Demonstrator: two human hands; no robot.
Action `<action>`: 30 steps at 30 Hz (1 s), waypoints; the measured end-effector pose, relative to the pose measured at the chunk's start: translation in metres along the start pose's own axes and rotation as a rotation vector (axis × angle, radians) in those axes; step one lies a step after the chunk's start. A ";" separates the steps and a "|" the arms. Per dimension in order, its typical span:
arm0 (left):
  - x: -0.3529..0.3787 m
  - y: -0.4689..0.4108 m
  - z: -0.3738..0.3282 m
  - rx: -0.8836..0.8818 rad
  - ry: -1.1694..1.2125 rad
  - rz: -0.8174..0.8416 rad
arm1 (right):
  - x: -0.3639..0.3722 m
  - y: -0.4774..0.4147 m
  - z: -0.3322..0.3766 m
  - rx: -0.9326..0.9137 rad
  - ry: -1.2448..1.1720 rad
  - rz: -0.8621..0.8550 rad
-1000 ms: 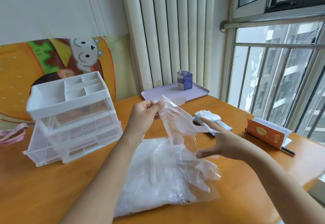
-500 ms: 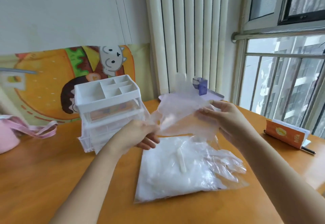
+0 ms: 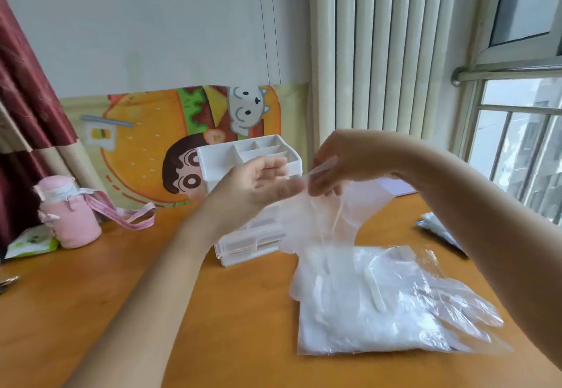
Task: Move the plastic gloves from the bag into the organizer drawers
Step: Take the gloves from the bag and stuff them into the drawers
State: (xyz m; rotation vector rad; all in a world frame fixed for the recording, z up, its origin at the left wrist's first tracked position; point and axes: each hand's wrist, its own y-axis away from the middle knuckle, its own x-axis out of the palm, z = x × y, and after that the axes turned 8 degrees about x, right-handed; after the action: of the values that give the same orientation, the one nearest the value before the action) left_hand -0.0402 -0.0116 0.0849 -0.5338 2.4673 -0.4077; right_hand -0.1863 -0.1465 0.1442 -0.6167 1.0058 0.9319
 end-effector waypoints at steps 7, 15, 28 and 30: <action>-0.033 -0.004 0.024 -0.080 0.091 -0.021 | -0.016 -0.044 0.009 -0.065 -0.472 -0.055; -0.070 -0.038 0.052 -0.352 -0.121 -0.175 | 0.033 -0.123 -0.021 0.149 -0.342 -0.213; -0.054 -0.064 0.069 -0.423 -1.250 -0.219 | 0.098 -0.155 -0.050 0.174 0.145 -0.289; -0.044 -0.062 0.065 -0.265 -1.229 -0.281 | 0.100 -0.153 -0.048 0.168 0.184 -0.290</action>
State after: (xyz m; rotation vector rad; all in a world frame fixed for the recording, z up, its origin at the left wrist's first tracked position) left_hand 0.0493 -0.0566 0.0790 -0.8943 1.2542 0.1526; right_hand -0.0515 -0.2229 0.0369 -0.6942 1.1107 0.5368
